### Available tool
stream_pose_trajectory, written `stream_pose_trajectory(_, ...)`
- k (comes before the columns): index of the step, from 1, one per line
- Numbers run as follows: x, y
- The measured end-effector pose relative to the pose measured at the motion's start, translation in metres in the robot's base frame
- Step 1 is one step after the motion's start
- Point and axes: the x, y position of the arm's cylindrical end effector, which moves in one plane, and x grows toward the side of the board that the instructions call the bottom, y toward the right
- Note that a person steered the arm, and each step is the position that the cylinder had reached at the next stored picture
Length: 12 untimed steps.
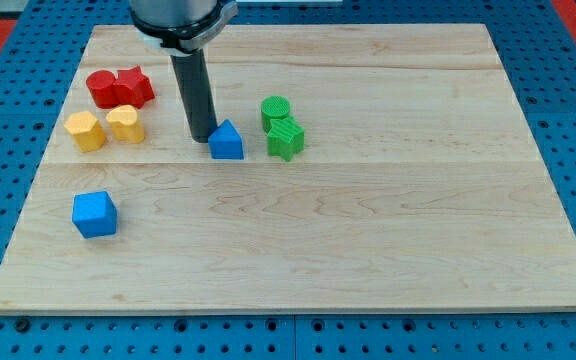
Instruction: Push the blue square into green star
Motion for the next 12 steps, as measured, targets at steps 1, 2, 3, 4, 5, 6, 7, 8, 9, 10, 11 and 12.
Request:
stream_pose_trajectory(1,0.001,0.017)
stream_pose_trajectory(2,0.001,0.057)
stream_pose_trajectory(3,-0.014,0.037)
stream_pose_trajectory(4,-0.032,-0.022)
stream_pose_trajectory(5,0.015,-0.041)
stream_pose_trajectory(6,0.049,-0.089)
stream_pose_trajectory(7,0.078,-0.164)
stream_pose_trajectory(8,0.137,-0.18)
stream_pose_trajectory(9,0.159,-0.122)
stream_pose_trajectory(10,0.082,-0.121)
stream_pose_trajectory(11,0.057,-0.13)
stream_pose_trajectory(12,0.051,-0.101)
